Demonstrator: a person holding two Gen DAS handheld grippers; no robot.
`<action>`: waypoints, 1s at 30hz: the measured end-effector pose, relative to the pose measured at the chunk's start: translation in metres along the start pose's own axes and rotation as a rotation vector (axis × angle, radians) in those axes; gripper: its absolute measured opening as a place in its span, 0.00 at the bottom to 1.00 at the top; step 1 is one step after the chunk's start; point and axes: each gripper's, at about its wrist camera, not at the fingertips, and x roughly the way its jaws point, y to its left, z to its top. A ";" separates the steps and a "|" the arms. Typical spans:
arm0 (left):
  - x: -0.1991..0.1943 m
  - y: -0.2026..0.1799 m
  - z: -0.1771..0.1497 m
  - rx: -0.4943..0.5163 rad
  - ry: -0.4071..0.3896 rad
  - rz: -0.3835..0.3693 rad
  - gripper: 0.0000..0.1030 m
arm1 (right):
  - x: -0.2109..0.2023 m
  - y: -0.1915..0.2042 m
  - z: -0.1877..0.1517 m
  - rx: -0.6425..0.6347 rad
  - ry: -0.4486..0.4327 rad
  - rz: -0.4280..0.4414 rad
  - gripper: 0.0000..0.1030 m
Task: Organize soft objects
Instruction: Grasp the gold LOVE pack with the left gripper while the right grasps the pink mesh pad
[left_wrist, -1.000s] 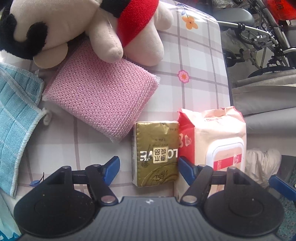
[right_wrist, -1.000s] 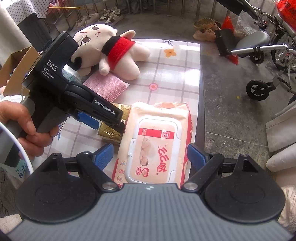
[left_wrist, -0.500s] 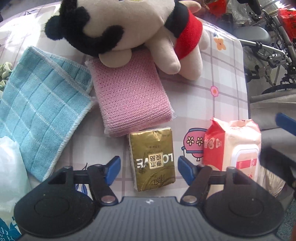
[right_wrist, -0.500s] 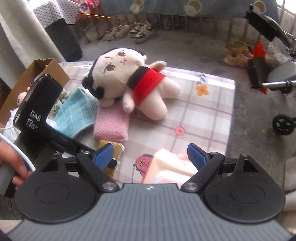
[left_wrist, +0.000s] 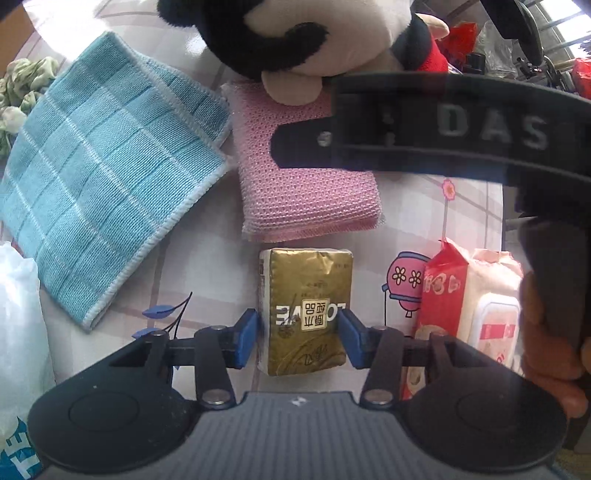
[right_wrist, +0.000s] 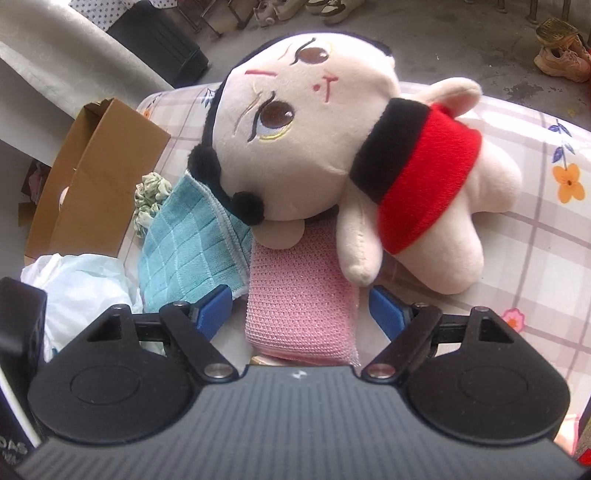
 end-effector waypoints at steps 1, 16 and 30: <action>0.000 0.002 -0.002 -0.009 -0.002 -0.005 0.47 | 0.009 0.004 0.002 -0.007 0.017 -0.004 0.79; 0.002 0.003 -0.004 -0.004 0.015 -0.029 0.52 | 0.013 -0.012 -0.003 -0.042 0.162 -0.144 0.65; 0.017 -0.016 -0.001 0.022 0.025 0.023 0.43 | 0.034 0.001 0.005 -0.073 0.158 -0.164 0.72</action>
